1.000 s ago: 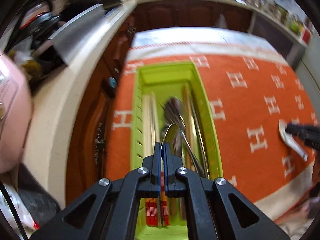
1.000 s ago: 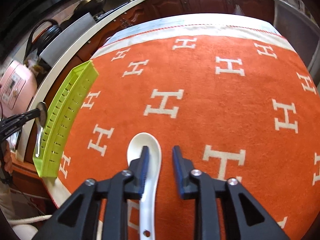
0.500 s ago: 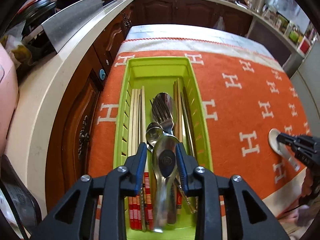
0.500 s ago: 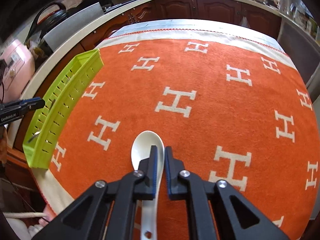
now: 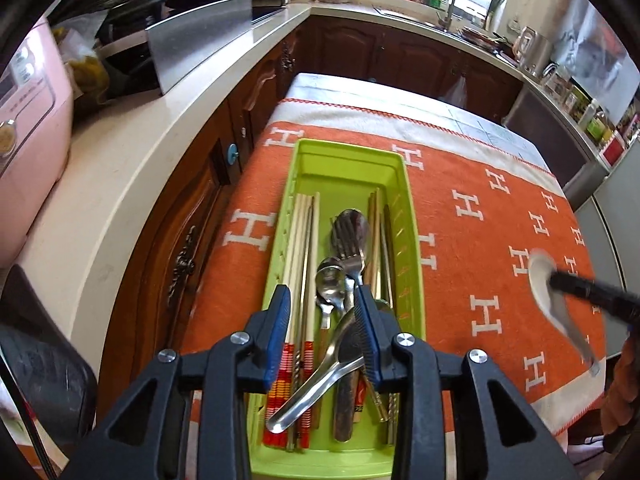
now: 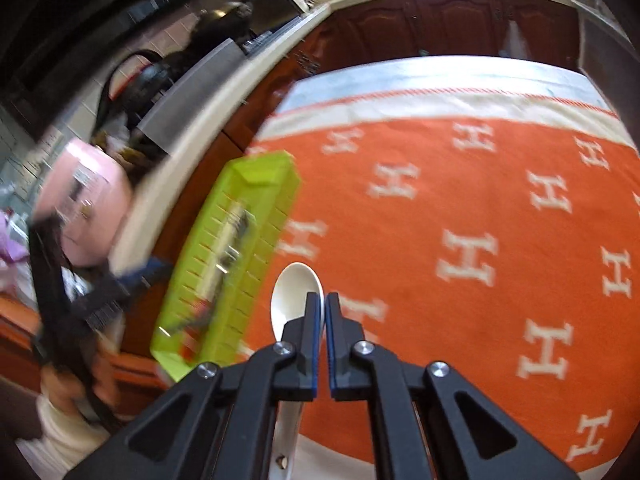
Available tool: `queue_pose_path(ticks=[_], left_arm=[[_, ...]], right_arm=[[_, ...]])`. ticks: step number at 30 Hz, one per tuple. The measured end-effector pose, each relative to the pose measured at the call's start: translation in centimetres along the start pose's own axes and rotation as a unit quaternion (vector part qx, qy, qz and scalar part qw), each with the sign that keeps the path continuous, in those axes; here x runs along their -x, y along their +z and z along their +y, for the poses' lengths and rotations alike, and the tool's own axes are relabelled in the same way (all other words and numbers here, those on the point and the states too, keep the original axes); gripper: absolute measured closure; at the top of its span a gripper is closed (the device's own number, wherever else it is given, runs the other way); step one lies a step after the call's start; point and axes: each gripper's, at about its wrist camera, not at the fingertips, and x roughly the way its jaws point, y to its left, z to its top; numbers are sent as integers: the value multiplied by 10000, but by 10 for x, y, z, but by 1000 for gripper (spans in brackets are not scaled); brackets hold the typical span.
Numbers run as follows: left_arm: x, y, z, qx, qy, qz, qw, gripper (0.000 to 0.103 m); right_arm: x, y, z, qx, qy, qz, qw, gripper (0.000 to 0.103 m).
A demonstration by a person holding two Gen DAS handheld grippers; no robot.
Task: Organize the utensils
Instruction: 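Carry the white ceramic spoon into the green tray and open the right tool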
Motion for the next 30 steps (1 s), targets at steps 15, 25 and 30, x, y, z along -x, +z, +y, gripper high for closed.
queue_pose_path(ticks=[15, 25, 30], left_arm=[[-20, -5, 25, 614, 47, 129, 9980, 42], [-27, -3, 34, 743, 108, 152, 9971, 38], [-21, -5, 26, 641, -57, 136, 9978, 31]], right_arm=[[-127, 78, 77, -318, -1113, -107, 9932, 101], [-149, 79, 70, -438, -954, 327, 9939, 94], [-116, 66, 69, -205, -856, 236, 9958, 94]])
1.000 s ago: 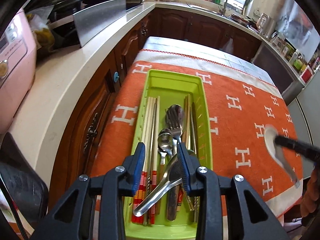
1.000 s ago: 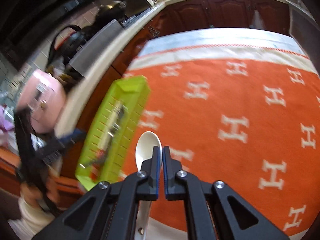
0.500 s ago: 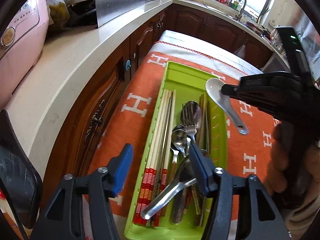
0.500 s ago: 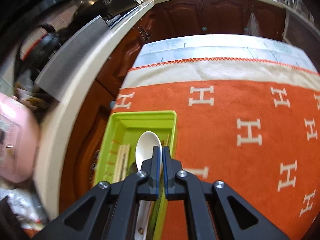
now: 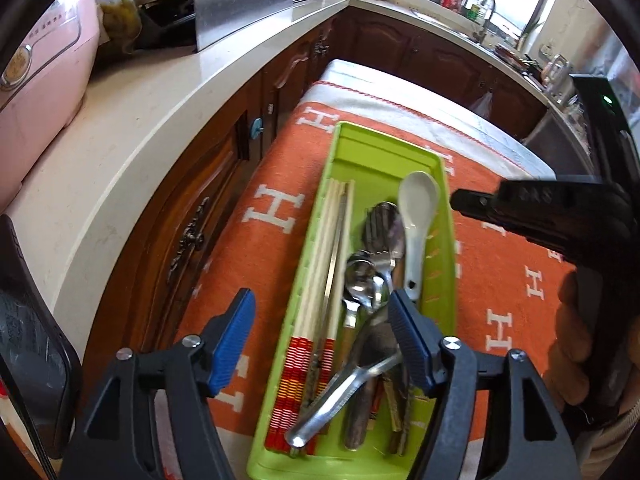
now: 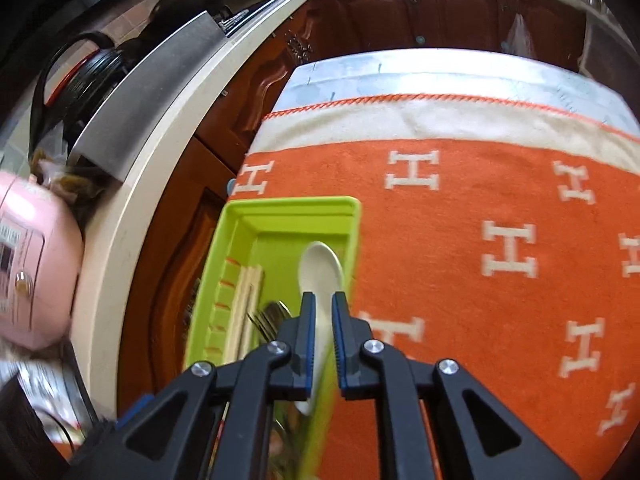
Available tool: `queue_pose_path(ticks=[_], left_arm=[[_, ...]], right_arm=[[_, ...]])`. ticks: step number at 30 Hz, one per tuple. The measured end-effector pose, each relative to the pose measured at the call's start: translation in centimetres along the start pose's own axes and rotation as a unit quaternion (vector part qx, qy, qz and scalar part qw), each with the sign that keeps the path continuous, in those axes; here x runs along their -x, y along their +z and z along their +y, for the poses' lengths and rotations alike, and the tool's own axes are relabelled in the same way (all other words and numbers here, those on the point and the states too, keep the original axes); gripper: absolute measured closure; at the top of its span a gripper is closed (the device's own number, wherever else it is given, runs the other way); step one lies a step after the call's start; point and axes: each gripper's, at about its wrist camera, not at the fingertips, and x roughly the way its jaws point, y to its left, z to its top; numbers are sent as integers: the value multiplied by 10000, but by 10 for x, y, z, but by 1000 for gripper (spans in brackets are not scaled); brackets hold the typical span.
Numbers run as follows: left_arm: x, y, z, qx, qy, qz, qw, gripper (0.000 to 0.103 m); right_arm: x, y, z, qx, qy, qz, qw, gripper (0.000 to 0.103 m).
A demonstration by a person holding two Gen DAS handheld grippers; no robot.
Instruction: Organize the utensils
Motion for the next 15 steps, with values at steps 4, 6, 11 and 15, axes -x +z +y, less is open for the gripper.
queue_pose_path(ticks=[4, 6, 11, 15], left_arm=[[10, -4, -10, -98, -126, -123, 9998, 23], [14, -6, -15, -165, -152, -133, 9997, 20], [29, -12, -32, -330, -273, -111, 9990, 16], [40, -19, -51, -466, -385, -61, 9982, 16]], right_arm=[[24, -17, -11, 142, 115, -1, 9998, 94], [39, -29, -16, 220, 146, 8, 9997, 94], [79, -58, -22, 498, 84, -197, 9985, 94], [112, -78, -32, 563, -18, -432, 9975, 93]])
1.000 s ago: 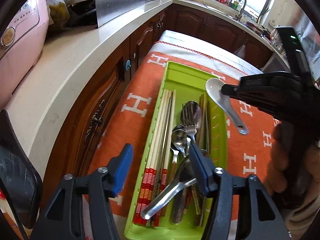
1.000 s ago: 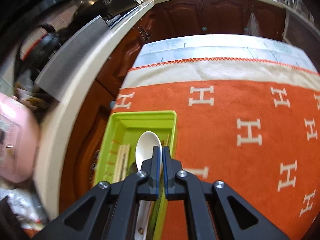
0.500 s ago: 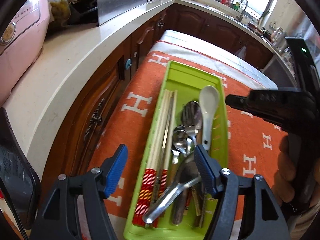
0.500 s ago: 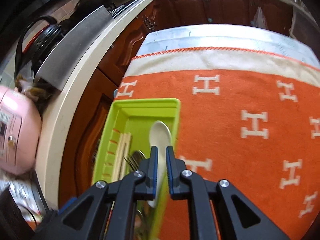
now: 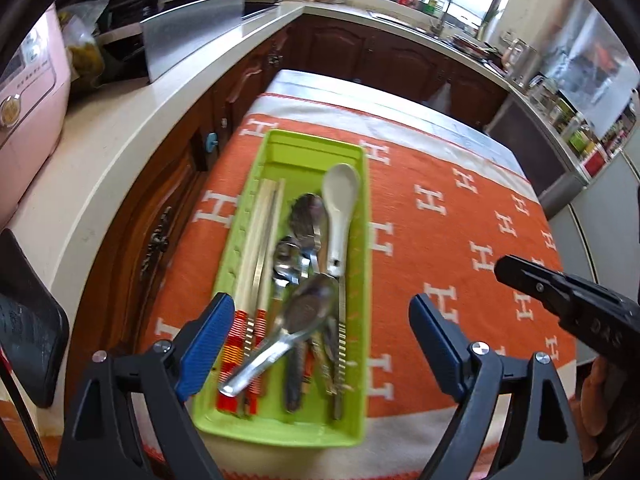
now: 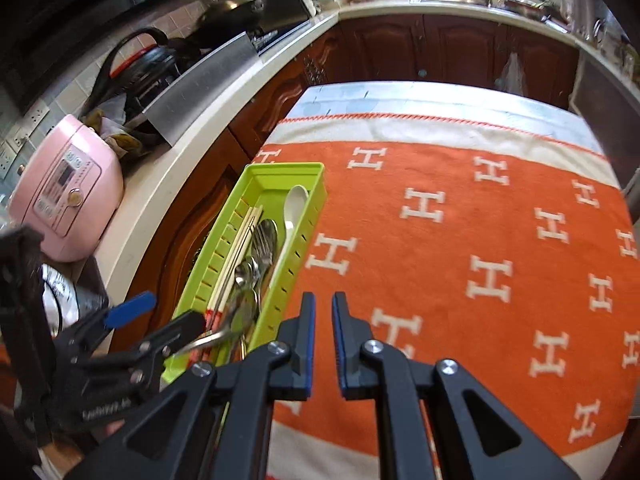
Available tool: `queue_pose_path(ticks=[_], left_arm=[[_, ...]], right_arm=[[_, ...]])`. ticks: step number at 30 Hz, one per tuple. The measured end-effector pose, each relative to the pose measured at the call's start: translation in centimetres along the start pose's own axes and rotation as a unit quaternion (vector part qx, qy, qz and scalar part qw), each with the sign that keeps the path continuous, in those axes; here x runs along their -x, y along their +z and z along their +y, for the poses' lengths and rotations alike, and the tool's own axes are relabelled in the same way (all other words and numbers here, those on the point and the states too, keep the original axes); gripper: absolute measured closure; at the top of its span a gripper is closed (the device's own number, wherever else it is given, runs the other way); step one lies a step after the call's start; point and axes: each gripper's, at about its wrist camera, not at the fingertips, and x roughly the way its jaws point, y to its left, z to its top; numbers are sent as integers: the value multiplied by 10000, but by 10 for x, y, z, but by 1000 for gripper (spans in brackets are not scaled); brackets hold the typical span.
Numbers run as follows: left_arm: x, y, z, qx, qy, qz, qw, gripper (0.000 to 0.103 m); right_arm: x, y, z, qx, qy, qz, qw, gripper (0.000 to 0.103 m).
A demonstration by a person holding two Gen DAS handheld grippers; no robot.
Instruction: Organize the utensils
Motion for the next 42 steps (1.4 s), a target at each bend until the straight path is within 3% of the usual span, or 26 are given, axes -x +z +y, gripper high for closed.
queue_pose_path(ticks=[5, 7, 18, 22, 23, 28, 42], left_arm=[[15, -5, -34, -319, -60, -90, 9994, 12], [20, -8, -47, -428, -11, -131, 9990, 5], [36, -17, -97, -766, 4, -347, 9965, 2], [42, -22, -108, -785, 89, -510, 9956, 1], [45, -22, -110, -778, 94, -571, 9953, 1], [48, -27, -119, -754, 132, -730, 9944, 1], [36, -26, -137, -615, 355, -613, 9956, 1]], right_arm=[[34, -19, -14, 10, -318, -246, 9992, 92], [46, -28, -20, -40, -522, -346, 9980, 92], [83, -57, -38, -241, -986, -693, 9924, 91], [94, -60, -39, -185, -1079, -909, 9898, 69], [97, -61, -41, -183, -1150, -993, 9882, 67], [104, -64, -54, -301, -1113, -1104, 9872, 67], [111, -71, -70, -346, -1115, -1252, 9852, 66]])
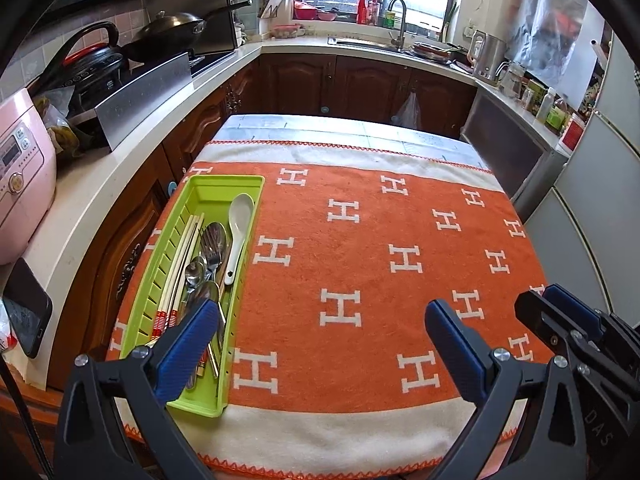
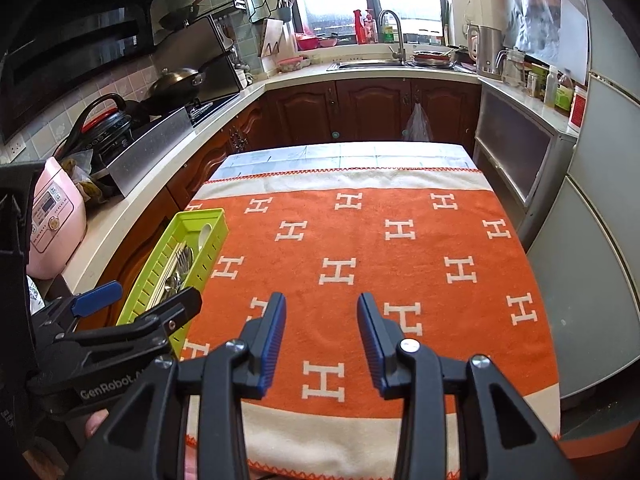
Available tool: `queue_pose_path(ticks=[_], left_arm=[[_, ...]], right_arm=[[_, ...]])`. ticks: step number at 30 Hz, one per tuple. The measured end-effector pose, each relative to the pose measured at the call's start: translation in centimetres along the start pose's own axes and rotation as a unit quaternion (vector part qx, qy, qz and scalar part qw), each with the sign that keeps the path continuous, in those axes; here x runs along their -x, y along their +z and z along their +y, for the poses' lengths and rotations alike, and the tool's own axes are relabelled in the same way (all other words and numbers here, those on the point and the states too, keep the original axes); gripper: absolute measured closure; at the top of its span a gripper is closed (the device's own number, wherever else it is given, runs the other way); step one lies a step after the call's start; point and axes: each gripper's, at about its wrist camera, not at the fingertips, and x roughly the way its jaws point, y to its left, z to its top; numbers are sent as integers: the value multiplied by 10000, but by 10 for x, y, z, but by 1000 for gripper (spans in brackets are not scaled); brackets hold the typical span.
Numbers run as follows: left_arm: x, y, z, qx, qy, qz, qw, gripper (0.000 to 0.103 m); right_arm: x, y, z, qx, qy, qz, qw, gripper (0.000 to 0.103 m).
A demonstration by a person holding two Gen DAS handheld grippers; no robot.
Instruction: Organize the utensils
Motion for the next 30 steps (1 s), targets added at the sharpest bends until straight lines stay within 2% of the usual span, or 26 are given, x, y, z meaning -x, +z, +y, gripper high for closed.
queue_pose_path(ticks=[6, 14, 30], left_arm=[[-4, 2, -7, -183, 181, 102, 9996, 1], [-8, 3, -7, -154, 60, 249, 9996, 1], [-9, 3, -8, -167, 82, 255, 9995, 1]], right_arm=[[-4, 0, -3, -39, 41, 23, 10000, 66], [-5, 0, -4, -64, 42, -21, 10000, 66], [-6, -1, -5, -63, 46, -25, 10000, 66]])
